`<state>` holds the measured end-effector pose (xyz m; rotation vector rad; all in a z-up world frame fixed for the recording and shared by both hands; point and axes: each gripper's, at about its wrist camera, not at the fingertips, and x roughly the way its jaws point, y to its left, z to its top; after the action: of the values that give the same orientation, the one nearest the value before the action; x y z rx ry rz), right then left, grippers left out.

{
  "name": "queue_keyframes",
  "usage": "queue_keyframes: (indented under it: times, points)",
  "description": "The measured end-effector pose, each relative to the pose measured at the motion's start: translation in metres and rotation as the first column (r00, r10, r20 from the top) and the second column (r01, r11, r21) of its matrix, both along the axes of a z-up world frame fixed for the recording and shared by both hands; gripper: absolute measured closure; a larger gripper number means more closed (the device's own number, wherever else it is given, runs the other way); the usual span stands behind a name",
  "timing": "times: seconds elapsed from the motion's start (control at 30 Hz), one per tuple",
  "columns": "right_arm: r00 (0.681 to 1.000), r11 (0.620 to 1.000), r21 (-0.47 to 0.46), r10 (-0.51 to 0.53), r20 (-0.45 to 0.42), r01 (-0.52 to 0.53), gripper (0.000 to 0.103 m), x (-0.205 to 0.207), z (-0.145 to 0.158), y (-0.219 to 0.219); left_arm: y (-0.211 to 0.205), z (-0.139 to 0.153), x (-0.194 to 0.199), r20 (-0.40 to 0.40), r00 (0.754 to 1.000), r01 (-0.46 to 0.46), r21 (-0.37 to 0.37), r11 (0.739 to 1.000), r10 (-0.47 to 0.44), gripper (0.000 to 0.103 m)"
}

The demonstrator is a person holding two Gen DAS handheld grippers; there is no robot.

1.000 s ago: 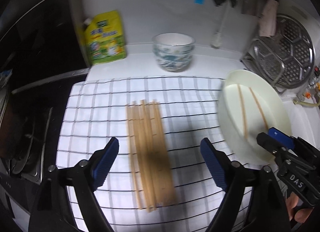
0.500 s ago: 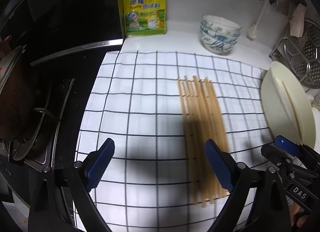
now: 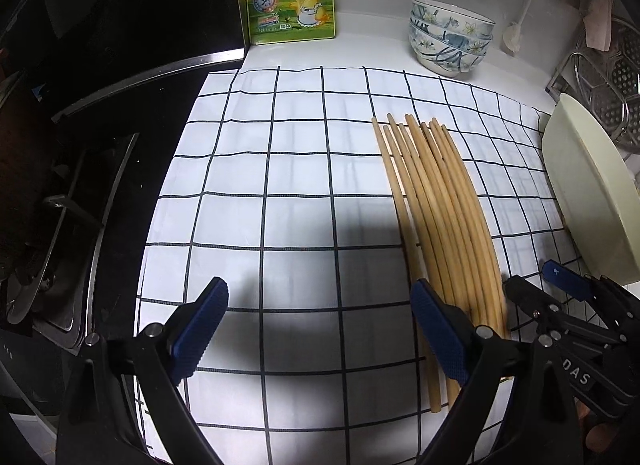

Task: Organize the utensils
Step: 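Move both open tools back over the chopstick row on the cloth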

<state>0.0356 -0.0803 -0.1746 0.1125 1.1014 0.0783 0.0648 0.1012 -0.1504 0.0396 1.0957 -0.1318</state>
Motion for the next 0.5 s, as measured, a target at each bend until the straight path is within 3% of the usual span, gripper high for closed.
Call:
queue_keyframes:
  times: [0.5]
  points:
    - [1.000, 0.998, -0.058, 0.000, 0.000, 0.000, 0.046, -0.0018, -0.0022, 0.0049, -0.0046, -0.0052, -0.0011, -0.009, 1.000, 0.017, -0.026, 1.000, -0.017, 0.012]
